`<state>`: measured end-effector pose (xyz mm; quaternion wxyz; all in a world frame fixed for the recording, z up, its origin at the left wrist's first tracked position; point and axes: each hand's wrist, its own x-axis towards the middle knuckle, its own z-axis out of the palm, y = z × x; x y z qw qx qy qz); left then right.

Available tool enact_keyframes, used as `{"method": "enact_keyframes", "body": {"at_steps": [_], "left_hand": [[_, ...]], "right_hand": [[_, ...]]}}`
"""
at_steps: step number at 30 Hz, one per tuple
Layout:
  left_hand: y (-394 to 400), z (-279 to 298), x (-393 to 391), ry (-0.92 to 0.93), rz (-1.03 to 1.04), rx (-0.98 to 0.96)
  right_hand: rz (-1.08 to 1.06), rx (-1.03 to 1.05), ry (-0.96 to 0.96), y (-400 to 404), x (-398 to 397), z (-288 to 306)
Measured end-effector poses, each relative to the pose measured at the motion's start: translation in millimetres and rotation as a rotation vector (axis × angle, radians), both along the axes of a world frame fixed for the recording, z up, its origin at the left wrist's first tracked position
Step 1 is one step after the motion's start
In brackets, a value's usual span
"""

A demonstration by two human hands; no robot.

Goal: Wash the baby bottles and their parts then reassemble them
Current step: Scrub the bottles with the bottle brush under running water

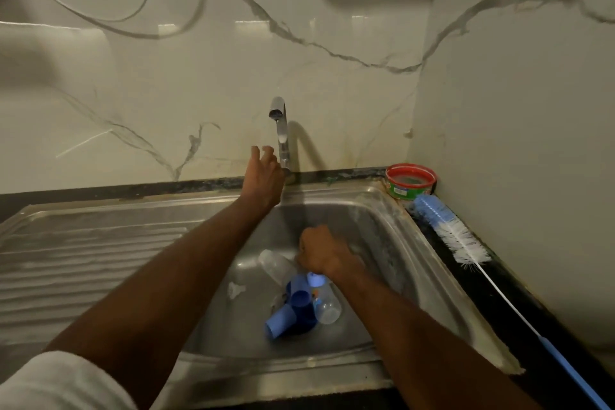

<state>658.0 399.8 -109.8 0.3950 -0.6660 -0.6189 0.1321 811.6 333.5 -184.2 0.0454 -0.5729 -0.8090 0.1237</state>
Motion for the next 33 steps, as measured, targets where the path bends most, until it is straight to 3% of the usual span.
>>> {"method": "enact_keyframes", "body": {"at_steps": [4, 11, 15, 19, 21, 24, 27, 30, 31, 33], "left_hand": [[-3.5, -30.0, -9.2, -0.401, 0.040, -0.036], [-37.3, -76.1, -17.3, -0.885, 0.032, 0.001], [-62.9, -111.0, -23.6, -0.845, -0.061, -0.092], [-63.3, -113.7, -27.2, -0.641, -0.207, -0.005], [-58.3, -122.3, -24.5, -0.577, -0.242, -0.184], [-54.0, -137.3, -18.6, -0.318, -0.205, -0.537], [-47.1, -143.8, -15.3, -0.263, -0.191, -0.590], [-40.7, -144.3, -15.7, -0.353, -0.162, -0.574], [-38.9, -143.1, -18.2, -0.482, -0.147, -0.564], [-38.3, -133.9, -19.0, -0.948, -0.164, -0.503]], "right_hand": [[-0.017, -0.021, 0.007, -2.6, -0.3, 3.7], [-0.085, -0.017, 0.056, -8.8, 8.0, 12.5], [-0.092, 0.063, 0.016, -13.9, 23.6, 27.7], [-0.155, 0.165, -0.079, -25.7, 60.4, 50.0], [-0.228, 0.214, -0.078, -33.7, 83.9, 59.0], [-0.335, 0.250, -0.047, -43.4, 114.8, 66.8], [-0.434, 0.356, 0.073, -54.2, 136.3, 65.2], [-0.509, 0.432, 0.144, -59.7, 147.2, 65.6], [-0.535, 0.427, 0.143, -60.2, 148.8, 68.2], [-0.581, 0.412, 0.125, -61.2, 149.7, 73.9]]}}
